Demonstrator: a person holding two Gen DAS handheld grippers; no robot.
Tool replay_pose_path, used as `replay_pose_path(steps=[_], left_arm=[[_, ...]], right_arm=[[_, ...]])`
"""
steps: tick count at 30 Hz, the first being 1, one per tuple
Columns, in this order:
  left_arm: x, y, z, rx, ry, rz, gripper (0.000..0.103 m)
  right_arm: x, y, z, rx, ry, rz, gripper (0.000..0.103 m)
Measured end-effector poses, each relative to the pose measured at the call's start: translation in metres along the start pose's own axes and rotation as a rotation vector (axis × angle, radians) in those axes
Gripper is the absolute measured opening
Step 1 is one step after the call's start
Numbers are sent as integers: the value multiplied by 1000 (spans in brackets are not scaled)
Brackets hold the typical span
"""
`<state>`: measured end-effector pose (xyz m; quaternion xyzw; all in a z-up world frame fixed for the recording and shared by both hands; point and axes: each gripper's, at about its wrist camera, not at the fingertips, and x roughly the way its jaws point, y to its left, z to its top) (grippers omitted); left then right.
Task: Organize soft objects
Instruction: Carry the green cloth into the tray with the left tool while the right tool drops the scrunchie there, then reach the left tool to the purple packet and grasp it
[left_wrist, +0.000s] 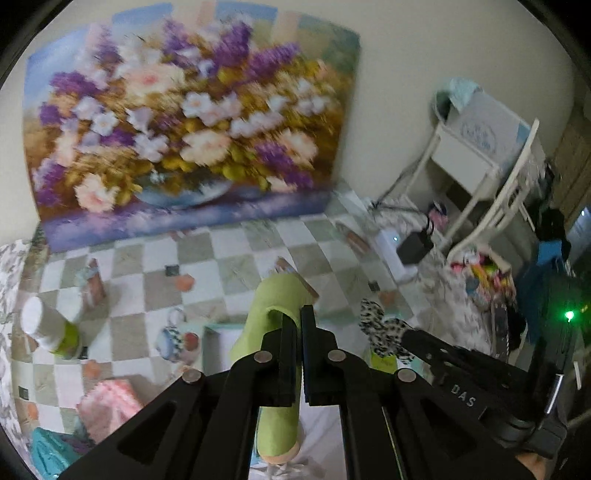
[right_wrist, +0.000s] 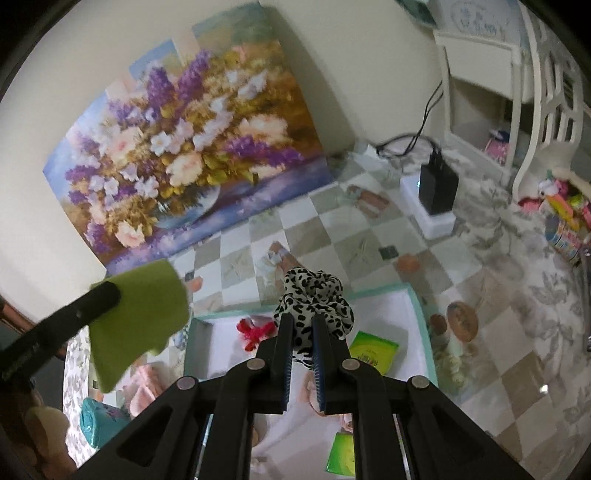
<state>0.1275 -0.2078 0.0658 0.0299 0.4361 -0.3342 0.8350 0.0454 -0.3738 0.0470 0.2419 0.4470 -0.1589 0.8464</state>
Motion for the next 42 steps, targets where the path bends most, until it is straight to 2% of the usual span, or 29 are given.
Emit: replay_pose_path(steps=[5, 7, 12, 17, 19, 20, 21, 22, 23, 26, 29, 37, 42], left_arm=[[35, 2, -15, -29, 93, -37, 2], [49, 1, -22, -21, 124, -20, 2], [84, 8, -41, -59, 266, 24, 2], [91, 13, -50, -83, 345, 65, 3], [90, 15, -51, -98, 357, 71, 5], [88, 16, -50, -108, 361, 74, 9], [85, 18, -49, -117, 362, 78, 12], [81, 19, -49, -124, 359, 82, 21], [77, 19, -47, -129, 353, 84, 31], [65, 24, -43, -154, 330, 93, 43], [54, 32, -42, -181, 314, 118, 55], [40, 58, -60, -220, 296, 250, 79], [29, 76, -75, -276, 279, 302, 87]], right_arm=[[24, 6, -9, -30, 43, -11, 11], [35, 9, -13, -45, 71, -11, 12], [55, 17, -25, -75, 169, -34, 14], [60, 19, -28, -89, 220, -45, 15], [61, 21, -29, -101, 233, -55, 24], [60, 22, -29, -108, 238, -61, 27], [60, 23, -29, -113, 241, -64, 35], [59, 24, -30, -118, 244, -69, 43], [56, 25, -30, -123, 239, -73, 46], [50, 27, -28, -135, 227, -83, 48], [44, 27, -28, -139, 219, -93, 56], [42, 29, -36, -142, 233, -127, 79], [41, 33, -45, -155, 240, -141, 94]])
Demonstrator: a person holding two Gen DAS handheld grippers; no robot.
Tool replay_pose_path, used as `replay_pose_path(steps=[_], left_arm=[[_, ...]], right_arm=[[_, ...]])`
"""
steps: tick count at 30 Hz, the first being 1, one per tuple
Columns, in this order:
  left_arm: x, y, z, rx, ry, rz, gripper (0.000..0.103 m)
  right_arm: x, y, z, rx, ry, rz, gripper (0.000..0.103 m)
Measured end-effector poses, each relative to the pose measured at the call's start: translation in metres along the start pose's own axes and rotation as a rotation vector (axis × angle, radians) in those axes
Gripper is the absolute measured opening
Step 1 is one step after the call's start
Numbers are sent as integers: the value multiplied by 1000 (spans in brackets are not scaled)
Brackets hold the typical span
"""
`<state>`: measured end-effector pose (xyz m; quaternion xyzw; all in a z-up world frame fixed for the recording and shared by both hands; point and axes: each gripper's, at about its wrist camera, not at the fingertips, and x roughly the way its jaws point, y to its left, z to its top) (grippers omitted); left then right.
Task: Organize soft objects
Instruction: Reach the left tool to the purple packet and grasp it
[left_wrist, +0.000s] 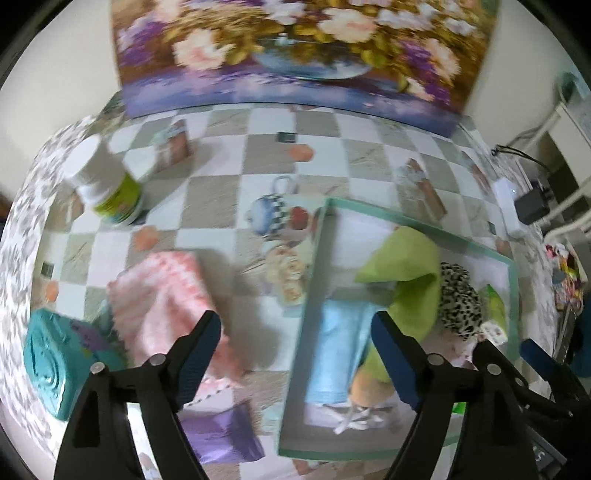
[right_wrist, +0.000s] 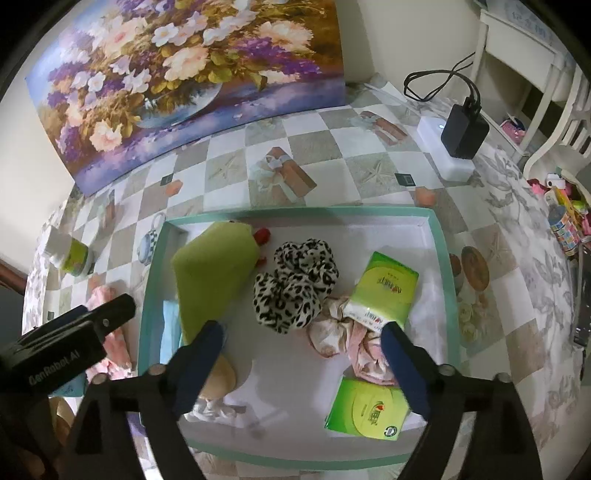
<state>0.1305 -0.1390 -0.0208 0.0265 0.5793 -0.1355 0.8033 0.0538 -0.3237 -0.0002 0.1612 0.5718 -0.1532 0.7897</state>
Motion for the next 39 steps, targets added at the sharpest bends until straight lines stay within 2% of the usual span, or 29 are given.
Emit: replay_pose_path(steps=[3, 7, 15, 23, 29, 39], left_arm=[[-5, 9, -8, -23, -20, 9, 91], [-14, 19, -20, -43, -45, 15, 97], [-27, 41, -41, -113, -62, 25, 99], [-42, 67, -63, -209, -87, -27, 99], [-43, 84, -82, -261, -75, -38, 101], [-27, 114, -110, -345, 4, -13, 103]], right_arm=[[-4, 3, -4, -5, -15, -12, 103], [-10, 5, -10, -1, -25, -20, 103], [-18, 18, -31, -30, -25, 15, 103], [-17, 42, -54, -75, 14, 81, 103], [-14, 52, -69, -82, 44, 94, 103], [-9, 76, -90, -161, 85, 101, 103]])
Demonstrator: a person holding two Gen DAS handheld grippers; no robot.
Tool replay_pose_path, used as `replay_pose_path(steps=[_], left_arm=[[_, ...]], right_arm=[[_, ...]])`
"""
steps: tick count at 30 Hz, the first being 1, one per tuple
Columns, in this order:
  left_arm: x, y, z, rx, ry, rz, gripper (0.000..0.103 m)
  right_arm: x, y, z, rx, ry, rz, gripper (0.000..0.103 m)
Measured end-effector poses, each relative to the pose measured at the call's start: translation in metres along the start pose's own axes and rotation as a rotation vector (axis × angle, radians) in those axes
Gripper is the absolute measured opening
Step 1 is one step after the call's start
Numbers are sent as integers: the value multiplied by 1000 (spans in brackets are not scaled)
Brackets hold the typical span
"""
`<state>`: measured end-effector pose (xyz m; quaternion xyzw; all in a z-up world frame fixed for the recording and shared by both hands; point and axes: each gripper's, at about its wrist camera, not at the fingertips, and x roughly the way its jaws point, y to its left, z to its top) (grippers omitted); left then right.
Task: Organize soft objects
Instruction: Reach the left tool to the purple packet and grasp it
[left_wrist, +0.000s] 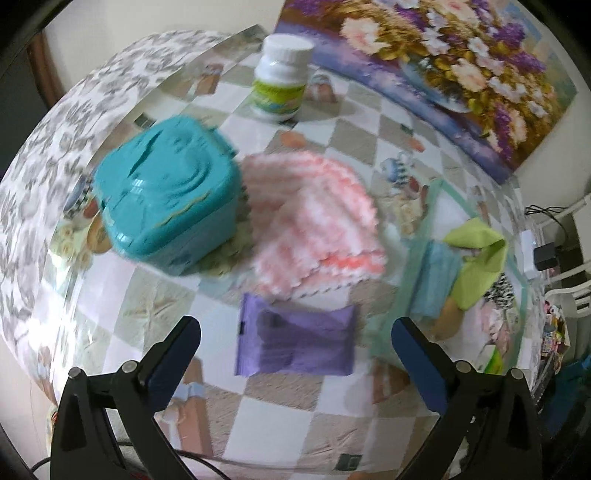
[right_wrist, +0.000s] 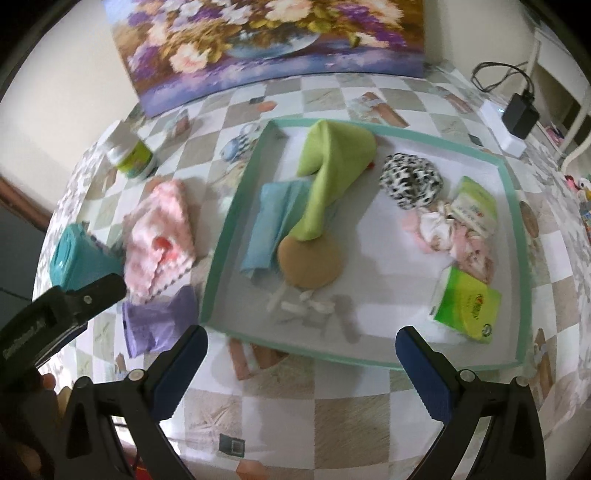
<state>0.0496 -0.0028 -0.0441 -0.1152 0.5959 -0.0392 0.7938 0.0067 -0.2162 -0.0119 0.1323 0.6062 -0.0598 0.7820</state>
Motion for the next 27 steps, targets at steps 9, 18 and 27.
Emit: replay_pose_path(steps=[9, 18, 27], left_arm=[[16, 3, -5, 76, 78, 69, 103], [28, 7, 9, 7, 74, 125, 103], [34, 39, 18, -154, 67, 155, 103]], right_arm=[[5, 8, -2, -28, 21, 4, 103], [4, -12, 4, 52, 9, 14, 103], [5, -11, 7, 40, 10, 12, 103]])
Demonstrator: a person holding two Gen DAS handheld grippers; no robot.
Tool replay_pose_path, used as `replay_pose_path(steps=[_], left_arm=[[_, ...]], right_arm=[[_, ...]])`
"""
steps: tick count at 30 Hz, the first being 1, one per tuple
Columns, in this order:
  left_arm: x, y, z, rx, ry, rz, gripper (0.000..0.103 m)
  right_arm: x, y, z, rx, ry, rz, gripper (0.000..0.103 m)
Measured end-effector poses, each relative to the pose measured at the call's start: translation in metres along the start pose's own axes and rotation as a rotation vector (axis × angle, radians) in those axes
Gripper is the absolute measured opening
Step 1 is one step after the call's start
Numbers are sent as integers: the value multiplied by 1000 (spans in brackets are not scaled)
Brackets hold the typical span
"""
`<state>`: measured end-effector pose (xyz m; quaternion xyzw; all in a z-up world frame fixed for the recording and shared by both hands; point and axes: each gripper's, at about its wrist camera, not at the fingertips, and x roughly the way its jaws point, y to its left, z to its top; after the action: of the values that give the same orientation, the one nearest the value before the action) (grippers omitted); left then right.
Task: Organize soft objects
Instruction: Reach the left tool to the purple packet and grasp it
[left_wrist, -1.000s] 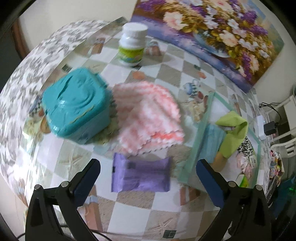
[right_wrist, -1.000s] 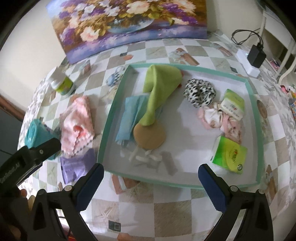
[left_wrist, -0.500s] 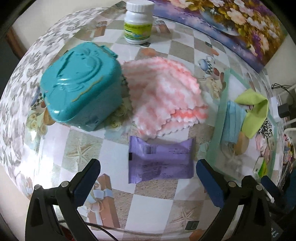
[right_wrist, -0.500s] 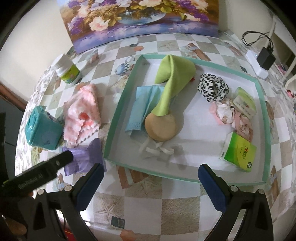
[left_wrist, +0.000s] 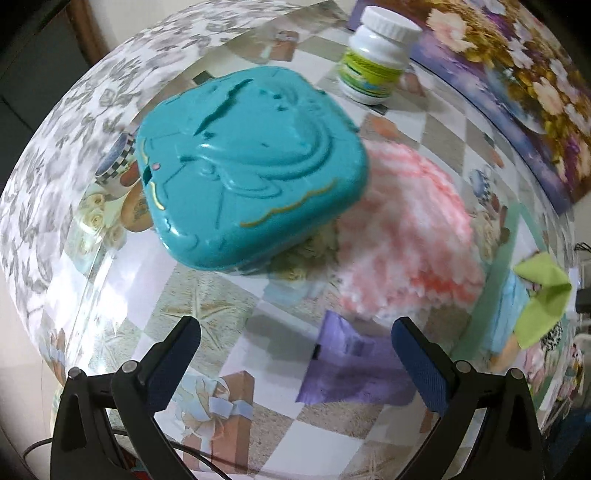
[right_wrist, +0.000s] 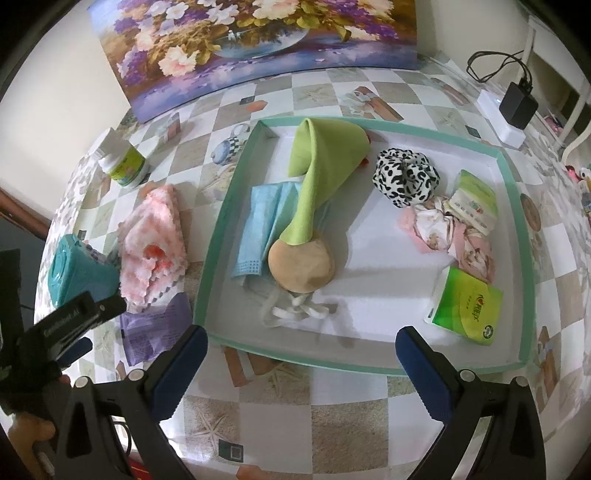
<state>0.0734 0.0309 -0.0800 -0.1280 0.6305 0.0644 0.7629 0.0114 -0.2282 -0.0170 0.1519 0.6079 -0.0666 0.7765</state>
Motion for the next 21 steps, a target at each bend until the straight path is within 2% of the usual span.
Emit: replay_pose_path(steps=[6, 10, 17, 21], left_arm=[[14, 4, 8, -37, 7, 32, 103], [27, 6, 6, -25, 57, 67, 103], [32, 12, -3, -3, 114, 64, 103], [28, 12, -16, 14, 133, 32, 103]], right_arm=[[1, 0, 0, 3, 4, -2, 103], [1, 0, 1, 1, 4, 0, 103], [2, -3, 0, 11, 9, 1, 103], [3, -7, -1, 26, 12, -3, 103]])
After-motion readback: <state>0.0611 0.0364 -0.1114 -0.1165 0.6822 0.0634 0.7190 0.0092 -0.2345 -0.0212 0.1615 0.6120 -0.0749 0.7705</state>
